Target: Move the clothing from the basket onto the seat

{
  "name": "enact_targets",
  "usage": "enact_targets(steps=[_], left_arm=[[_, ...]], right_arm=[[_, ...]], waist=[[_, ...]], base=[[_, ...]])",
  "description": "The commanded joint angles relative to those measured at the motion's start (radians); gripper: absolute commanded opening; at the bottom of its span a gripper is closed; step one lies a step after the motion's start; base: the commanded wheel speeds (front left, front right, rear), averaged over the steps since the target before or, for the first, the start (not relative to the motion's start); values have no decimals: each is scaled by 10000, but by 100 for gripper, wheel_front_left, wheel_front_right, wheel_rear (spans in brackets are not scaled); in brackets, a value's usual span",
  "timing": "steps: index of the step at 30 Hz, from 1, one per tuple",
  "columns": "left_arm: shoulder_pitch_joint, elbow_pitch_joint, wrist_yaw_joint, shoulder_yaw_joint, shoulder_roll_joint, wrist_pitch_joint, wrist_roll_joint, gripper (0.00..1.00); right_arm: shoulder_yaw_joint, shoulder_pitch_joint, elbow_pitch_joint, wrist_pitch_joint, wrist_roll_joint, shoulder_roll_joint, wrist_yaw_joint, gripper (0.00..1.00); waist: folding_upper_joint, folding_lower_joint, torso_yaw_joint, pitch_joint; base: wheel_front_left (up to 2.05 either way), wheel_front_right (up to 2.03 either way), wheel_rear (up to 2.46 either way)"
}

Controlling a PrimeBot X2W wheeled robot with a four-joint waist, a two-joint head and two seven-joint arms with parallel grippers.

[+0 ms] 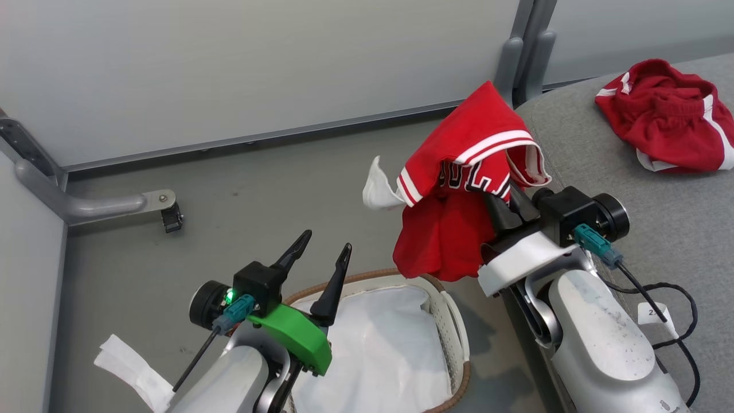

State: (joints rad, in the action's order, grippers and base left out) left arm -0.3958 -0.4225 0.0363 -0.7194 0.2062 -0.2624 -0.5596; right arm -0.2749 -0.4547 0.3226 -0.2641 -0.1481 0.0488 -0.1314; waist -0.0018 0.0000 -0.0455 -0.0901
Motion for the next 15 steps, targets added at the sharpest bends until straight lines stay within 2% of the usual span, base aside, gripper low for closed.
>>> enact_targets(steps=[1,8,15], left_arm=[[207,12,55,99,-47,-31,110,100],[473,163,193,524,-290,-33,683,100],[635,428,362,828,-499,-32,1217,100]], right_arm=[[87,171,4,-4,45,32,14,0],[561,318,-41,-4,313,30,14,0],[1165,470,-150,-4,604,29,14,0]], waist=[[18,0,-49,-9],[18,0,-698,-108],[18,0,-2009,-300]], base=[[0,0,0],[0,0,0],[0,0,0]])
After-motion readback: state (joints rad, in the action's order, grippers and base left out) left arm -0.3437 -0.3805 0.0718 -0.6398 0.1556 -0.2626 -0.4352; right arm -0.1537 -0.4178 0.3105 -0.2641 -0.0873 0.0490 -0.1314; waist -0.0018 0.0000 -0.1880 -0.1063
